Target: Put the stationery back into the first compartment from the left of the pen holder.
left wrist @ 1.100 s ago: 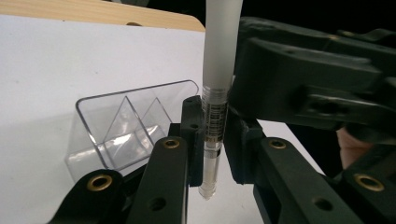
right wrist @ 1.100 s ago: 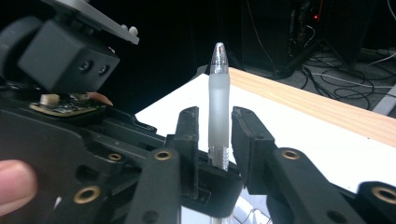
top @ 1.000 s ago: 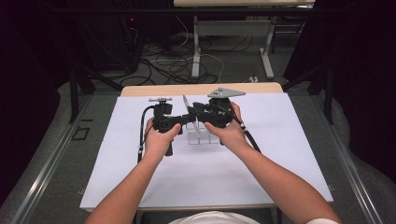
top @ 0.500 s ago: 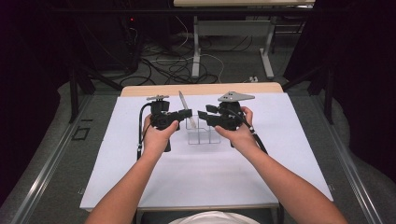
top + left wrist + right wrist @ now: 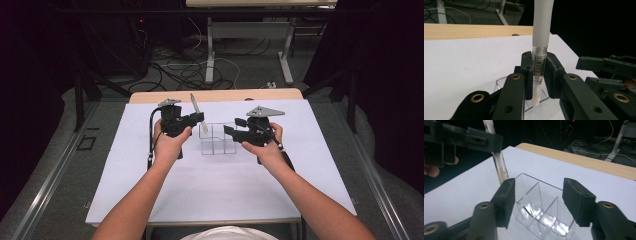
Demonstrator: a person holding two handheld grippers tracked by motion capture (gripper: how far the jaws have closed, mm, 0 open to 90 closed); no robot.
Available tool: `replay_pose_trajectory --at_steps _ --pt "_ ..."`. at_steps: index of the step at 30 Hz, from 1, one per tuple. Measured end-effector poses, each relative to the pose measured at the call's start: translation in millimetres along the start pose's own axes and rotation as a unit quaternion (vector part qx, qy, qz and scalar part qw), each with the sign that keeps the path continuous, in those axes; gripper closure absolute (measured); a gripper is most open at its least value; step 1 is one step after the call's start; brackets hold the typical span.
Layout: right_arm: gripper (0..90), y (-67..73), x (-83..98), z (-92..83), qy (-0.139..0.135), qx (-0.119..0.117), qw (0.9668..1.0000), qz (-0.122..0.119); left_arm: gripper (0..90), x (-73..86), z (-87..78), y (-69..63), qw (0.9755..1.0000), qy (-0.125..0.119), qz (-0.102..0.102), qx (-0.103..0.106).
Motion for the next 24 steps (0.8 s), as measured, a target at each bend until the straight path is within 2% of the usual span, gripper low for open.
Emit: replay_pose_trajectory --at_steps 5,8,12,17,19,22,24 --pt "36.1 -10.1 10.1 -4.2 0.0 0.006 1.0 0.003 79.5 -2.6 1.6 -2.5 0.9997 -0.009 0.018 -0.014" --pt "33.8 -15.5 14.6 -6.9 0.002 0.011 0.9999 0.0 79.5 -3.7 2.6 -3.0 0.9994 -0.011 0.022 -0.022" --pt "31.0 -23.3 18.4 -9.0 0.002 0.023 0.9997 -0.003 79.5 -4.4 4.4 -3.9 0.9982 -0.014 0.044 -0.037" --pt "27.1 -34.3 25.2 -8.5 0.002 0.048 0.9988 -0.005 79.5 -3.0 8.5 -4.8 0.9975 -0.007 0.051 -0.048" --pt "26.0 -37.7 29.4 -7.6 0.004 0.058 0.9983 0.004 79.5 -1.9 11.3 -4.8 0.9972 -0.005 0.054 -0.051" --pt "20.4 -43.3 34.1 -6.4 0.01 0.065 0.9978 0.01 79.5 -0.8 14.5 -4.5 0.9966 0.001 0.061 -0.057" --pt "19.8 -46.4 36.1 -5.9 0.012 0.067 0.9976 0.013 79.5 -0.2 16.0 -4.5 0.9963 0.007 0.064 -0.057"
Point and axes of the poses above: each handheld gripper's, and its own axes: z roughly forward along the jaws, x roughly out of its underside, y roughly to its left, the point moved 1 cm from there along z, roughly forward along the jaws, and after that the axes turned 5 degrees about y, right-handed, at the moved point
